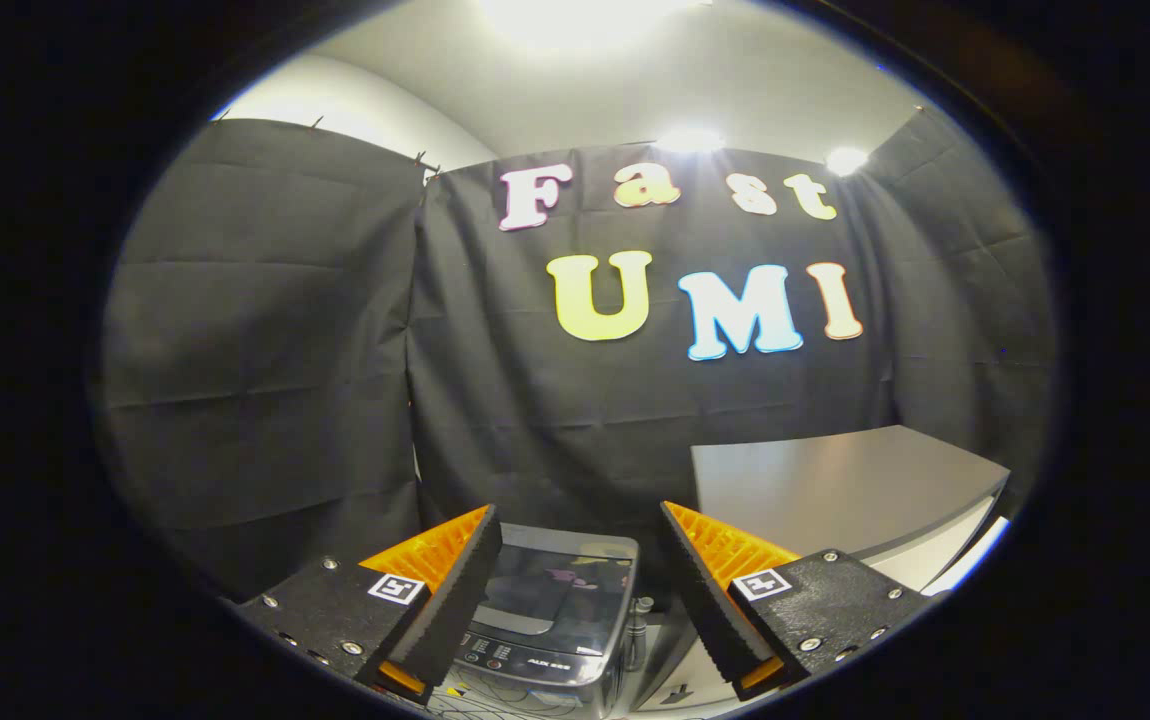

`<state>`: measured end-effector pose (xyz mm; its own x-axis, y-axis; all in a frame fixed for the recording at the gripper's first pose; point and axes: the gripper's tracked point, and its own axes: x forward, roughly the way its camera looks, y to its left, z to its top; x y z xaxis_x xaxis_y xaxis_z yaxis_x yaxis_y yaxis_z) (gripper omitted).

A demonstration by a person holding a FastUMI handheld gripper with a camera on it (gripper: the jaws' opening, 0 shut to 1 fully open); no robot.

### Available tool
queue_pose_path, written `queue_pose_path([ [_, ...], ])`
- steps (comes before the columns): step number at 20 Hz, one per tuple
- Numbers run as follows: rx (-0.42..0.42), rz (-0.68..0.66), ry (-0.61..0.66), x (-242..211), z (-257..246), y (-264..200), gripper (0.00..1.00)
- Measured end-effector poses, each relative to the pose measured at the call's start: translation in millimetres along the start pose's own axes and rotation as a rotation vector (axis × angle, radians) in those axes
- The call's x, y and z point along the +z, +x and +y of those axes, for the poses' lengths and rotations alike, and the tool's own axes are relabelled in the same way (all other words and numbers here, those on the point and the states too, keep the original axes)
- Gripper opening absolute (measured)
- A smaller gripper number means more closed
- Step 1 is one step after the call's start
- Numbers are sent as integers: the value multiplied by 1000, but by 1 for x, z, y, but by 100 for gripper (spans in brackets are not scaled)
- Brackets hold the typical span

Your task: Put the clothes into the washing machine and then close the washing machine lid.

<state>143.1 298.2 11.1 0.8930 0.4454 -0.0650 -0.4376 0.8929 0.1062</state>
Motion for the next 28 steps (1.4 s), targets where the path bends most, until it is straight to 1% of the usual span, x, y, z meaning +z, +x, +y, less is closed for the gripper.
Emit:
queue_pose_path([
  [2,-26,-21,-3,10,-23,-22,96],
  [10,-110,-66,-11,26,-92,-89,96],
  [17,-186,-78,2,25,-143,-134,96],
  [22,-225,-65,13,8,-164,-153,96],
  [28,-234,-40,23,-9,-168,-164,96],
])
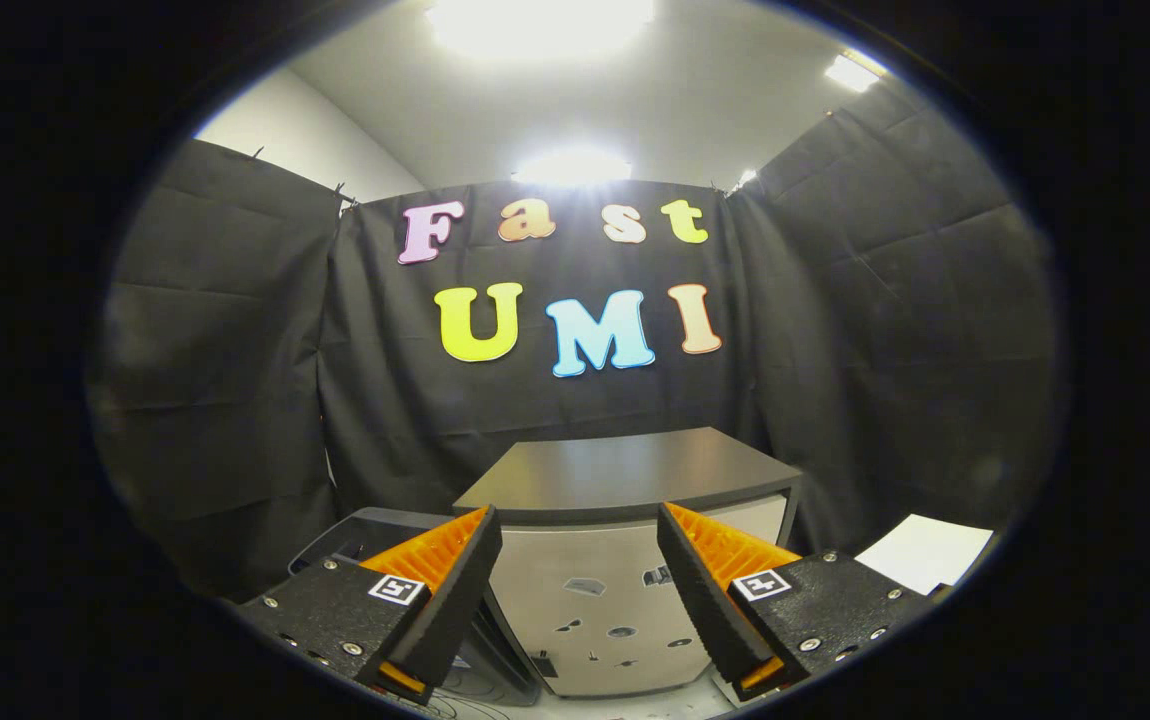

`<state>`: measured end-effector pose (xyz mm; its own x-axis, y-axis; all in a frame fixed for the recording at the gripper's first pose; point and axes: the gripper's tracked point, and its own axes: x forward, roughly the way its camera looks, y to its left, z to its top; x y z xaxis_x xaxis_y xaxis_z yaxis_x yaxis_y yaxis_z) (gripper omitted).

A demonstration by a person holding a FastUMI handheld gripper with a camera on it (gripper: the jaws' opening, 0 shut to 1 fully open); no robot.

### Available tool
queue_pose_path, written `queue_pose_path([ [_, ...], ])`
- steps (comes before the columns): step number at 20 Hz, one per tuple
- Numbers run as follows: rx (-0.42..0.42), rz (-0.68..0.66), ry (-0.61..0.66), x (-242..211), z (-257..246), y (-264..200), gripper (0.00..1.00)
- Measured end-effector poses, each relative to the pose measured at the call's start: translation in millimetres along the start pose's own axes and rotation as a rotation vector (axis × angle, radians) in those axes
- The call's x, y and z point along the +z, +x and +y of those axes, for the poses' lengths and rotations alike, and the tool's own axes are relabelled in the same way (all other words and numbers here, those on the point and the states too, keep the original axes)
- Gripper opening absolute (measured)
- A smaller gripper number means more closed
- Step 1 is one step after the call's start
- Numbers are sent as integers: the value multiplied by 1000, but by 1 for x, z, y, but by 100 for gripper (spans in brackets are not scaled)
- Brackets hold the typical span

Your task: Put the clothes into the washing machine and then close the washing machine lid.

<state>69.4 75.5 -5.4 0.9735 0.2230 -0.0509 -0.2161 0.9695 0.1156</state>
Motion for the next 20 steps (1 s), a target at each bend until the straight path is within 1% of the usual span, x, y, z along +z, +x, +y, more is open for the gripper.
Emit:
queue_pose_path([
  [8,4,20,8,-10,0,-2,96],
  [20,19,22,3,-8,-1,1,96],
])
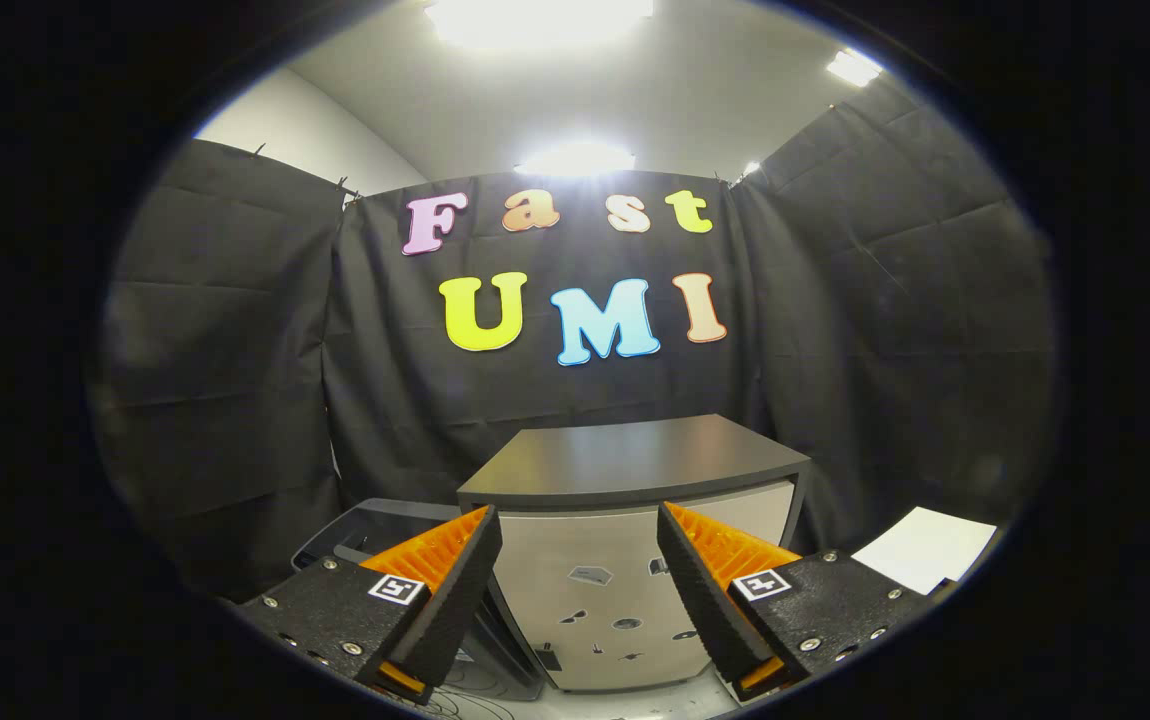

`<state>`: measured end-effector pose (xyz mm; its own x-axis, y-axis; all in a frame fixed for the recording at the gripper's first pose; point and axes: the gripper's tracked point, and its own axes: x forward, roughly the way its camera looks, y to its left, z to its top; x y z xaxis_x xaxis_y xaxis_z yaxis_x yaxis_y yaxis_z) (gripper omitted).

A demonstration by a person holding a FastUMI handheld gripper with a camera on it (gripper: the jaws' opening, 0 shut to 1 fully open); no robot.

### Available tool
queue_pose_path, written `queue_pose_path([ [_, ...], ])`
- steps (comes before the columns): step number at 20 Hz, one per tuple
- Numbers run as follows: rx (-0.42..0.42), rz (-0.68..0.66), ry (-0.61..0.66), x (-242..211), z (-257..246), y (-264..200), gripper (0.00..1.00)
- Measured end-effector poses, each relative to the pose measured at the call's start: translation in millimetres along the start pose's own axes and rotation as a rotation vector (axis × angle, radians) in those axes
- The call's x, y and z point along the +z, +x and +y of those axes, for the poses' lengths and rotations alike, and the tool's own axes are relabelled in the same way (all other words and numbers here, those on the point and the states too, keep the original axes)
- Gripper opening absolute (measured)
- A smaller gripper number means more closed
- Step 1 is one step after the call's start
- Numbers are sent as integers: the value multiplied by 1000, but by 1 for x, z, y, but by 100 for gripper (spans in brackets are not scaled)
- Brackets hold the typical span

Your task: Put the clothes into the washing machine and then close the washing machine lid.

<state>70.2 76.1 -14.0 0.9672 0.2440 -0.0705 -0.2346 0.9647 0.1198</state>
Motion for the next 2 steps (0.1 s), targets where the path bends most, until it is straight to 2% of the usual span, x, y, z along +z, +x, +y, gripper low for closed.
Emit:
queue_pose_path([
  [2,-1,-3,1,2,0,1,96],
])
